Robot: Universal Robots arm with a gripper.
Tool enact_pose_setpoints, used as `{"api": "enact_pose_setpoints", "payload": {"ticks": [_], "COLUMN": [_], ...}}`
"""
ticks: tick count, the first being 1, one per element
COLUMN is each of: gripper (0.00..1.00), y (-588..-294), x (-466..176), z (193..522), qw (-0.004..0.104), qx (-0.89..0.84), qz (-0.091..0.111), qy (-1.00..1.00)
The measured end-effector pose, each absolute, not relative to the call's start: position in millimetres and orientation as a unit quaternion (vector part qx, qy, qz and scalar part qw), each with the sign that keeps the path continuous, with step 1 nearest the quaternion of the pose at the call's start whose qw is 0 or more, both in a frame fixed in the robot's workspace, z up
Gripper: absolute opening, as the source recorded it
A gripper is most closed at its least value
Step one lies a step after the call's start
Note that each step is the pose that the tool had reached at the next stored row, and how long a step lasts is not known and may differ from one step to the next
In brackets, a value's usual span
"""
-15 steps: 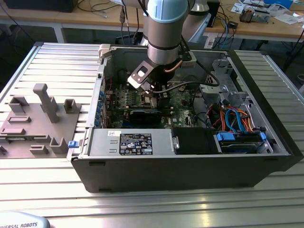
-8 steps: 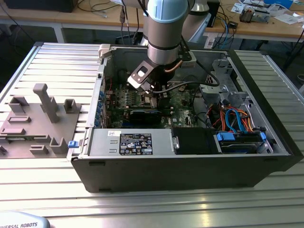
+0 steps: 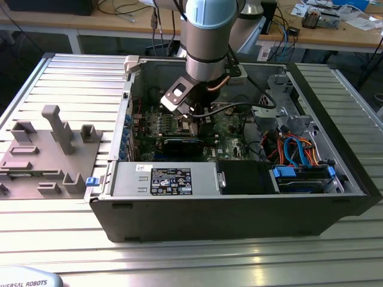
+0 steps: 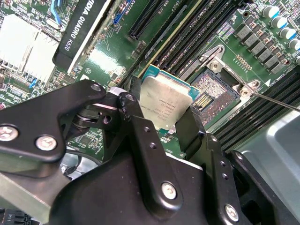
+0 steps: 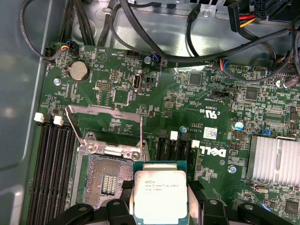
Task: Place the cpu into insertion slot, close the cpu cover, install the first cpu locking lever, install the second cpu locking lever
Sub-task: 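Place the cpu into insertion slot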
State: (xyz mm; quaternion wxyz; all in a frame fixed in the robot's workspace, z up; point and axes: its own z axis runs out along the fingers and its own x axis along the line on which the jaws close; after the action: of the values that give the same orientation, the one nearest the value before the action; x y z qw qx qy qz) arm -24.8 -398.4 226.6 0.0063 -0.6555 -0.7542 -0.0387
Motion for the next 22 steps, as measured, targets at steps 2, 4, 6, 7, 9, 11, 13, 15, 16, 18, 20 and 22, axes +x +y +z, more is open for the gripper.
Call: {"api": "enact_pose_setpoints", "payload": {"ticks": [2, 4, 6, 7, 9, 11, 13, 15, 16, 18, 20, 22], "gripper": [0.54, 0.54, 0.54, 0.54, 0.54, 0.54, 0.54, 0.54, 0.54, 0.54, 0.54, 0.54], "y": [-398.4, -398.4, -398.4, -398.4, -398.4, -398.4, -398.4, -398.4, -398.4, -398.4, -398.4, -398.4], "x": [-24.8, -24.8, -24.8, -24.8, -24.8, -24.8, -24.8, -24.8, -24.8, -24.8, -24.9, -24.8], "z": [226.5, 226.4, 226.2, 226.2, 226.0, 225.8, 225.8, 225.5, 225.5, 225.4, 225.2, 225.1], "qw": [0.006, 0.006, 0.006, 0.006, 0.006, 0.006, 0.006, 0.006, 0.006, 0.006, 0.006, 0.006], "qx": [-0.656, -0.656, -0.656, -0.655, -0.656, -0.656, -0.656, -0.656, -0.656, -0.656, -0.656, -0.656], "qz": [-0.039, -0.039, -0.039, -0.039, -0.039, -0.039, -0.039, -0.039, -0.039, -0.039, -0.039, -0.039], "qy": [-0.754, -0.754, -0.754, -0.754, -0.754, -0.754, -0.754, -0.754, -0.754, -0.754, -0.754, -0.754]}}
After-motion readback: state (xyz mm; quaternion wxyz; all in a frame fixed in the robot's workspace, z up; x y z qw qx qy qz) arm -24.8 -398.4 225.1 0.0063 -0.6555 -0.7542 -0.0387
